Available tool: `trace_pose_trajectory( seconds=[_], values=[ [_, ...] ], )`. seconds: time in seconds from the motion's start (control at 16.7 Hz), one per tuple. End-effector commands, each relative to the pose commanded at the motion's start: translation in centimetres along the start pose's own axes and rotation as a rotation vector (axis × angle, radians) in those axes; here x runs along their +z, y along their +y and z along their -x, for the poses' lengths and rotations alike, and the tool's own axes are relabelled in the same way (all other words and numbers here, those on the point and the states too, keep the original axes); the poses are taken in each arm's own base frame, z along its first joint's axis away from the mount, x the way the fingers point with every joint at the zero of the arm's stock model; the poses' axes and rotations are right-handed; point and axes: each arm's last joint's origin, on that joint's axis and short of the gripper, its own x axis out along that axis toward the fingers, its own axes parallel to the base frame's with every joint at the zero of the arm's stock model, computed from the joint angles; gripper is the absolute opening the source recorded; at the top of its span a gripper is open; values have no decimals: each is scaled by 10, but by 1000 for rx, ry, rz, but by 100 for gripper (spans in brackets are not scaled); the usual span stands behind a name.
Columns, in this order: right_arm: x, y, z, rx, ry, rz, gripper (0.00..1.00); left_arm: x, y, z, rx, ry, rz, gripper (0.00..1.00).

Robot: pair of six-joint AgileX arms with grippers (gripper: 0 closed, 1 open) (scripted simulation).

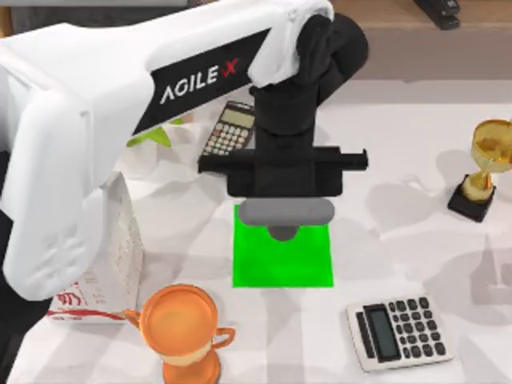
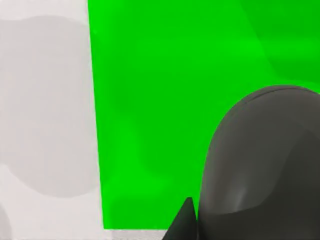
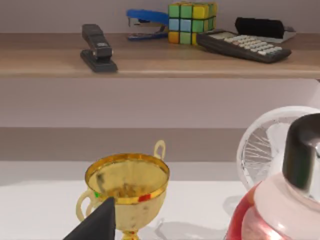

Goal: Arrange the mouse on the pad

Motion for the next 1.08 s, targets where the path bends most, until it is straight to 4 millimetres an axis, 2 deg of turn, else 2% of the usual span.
trace_pose_trajectory(
  seconds=[0.3, 0.66, 1.08],
  values=[
    [0, 0, 0, 0, 0, 0, 100, -4, -4, -2, 7, -6, 20, 0],
    [0, 0, 0, 0, 0, 0, 100, -7, -9, -19, 29, -50, 45, 0],
    [0, 0, 0, 0, 0, 0, 100, -4, -2, -32, 36, -19, 19, 0]
  ],
)
